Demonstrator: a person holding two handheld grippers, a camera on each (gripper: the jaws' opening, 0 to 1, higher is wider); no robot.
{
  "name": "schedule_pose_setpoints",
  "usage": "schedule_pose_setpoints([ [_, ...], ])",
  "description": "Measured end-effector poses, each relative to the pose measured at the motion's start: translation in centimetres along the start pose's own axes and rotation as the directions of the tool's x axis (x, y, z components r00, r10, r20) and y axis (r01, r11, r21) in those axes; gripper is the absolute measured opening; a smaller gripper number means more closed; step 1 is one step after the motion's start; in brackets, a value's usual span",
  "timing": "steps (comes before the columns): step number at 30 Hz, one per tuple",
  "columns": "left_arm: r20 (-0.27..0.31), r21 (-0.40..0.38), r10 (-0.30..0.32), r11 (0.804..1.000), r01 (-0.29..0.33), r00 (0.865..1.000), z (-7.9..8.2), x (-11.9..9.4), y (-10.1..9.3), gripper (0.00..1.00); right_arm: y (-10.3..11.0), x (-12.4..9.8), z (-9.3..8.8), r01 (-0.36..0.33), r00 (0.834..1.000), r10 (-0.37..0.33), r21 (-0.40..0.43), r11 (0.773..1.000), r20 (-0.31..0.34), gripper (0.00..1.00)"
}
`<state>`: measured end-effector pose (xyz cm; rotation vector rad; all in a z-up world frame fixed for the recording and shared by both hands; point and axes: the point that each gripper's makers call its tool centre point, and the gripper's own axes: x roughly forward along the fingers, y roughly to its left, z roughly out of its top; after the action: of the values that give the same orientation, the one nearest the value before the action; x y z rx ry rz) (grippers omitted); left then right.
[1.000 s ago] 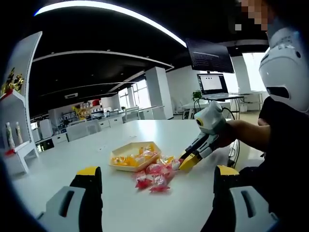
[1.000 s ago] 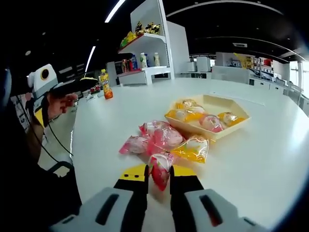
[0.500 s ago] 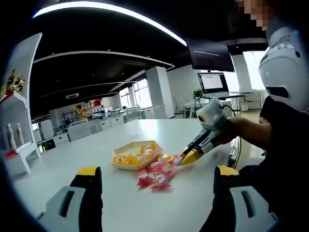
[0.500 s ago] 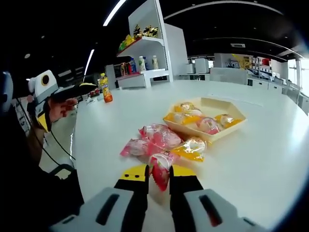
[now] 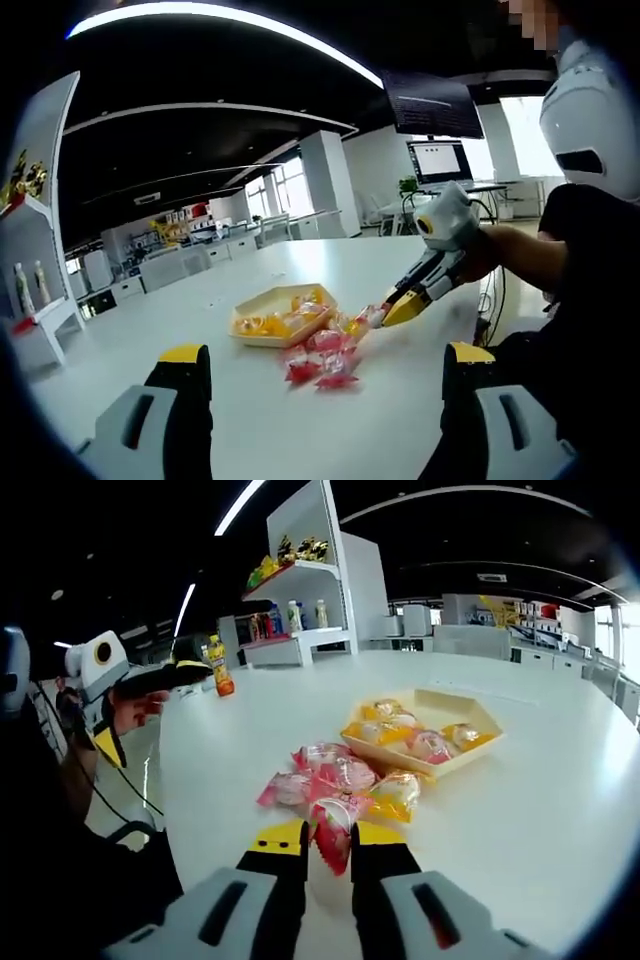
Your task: Pick up the marshmallows scattered on the table and place them into the bowl on the table
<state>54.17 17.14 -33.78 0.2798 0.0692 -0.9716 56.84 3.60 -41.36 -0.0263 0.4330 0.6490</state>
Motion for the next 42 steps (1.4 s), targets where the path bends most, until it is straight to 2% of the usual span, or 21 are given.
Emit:
schedule_pose_setpoints([
  [9, 0.006, 0.004, 0.003, 1.000, -0.003, 1.000, 0.3, 0.0, -0.1, 0.95, -0.2, -1.2, 0.3, 0.006, 1.000, -0.006, -0.006, 1.000, 0.012, 0.14],
  [21, -0.006, 0.001, 0.004, 1.000, -0.004, 1.000, 0.0, 0.0, -0.2, 0.95, -0.6, -2.8, 0.4, 0.022, 0.999, -0.023, 0.015, 1.000, 0.032, 0.14],
  [26, -0.015, 0.010, -0.004, 1.000, 0.004, 1.000, -0.2, 0.2, -0.5, 0.95, -0.4, -3.2, 0.7, -0.009, 0.999, 0.006, 0.051, 0.999, 0.053, 0.14],
  [42, -0.023, 0.018, -0.012, 1.000, 0.012, 1.000, -0.3, 0.4, -0.5, 0.95, -1.6, -4.2, 1.5, 0.022, 0.997, -0.026, 0.059, 0.998, 0.069, 0.14],
])
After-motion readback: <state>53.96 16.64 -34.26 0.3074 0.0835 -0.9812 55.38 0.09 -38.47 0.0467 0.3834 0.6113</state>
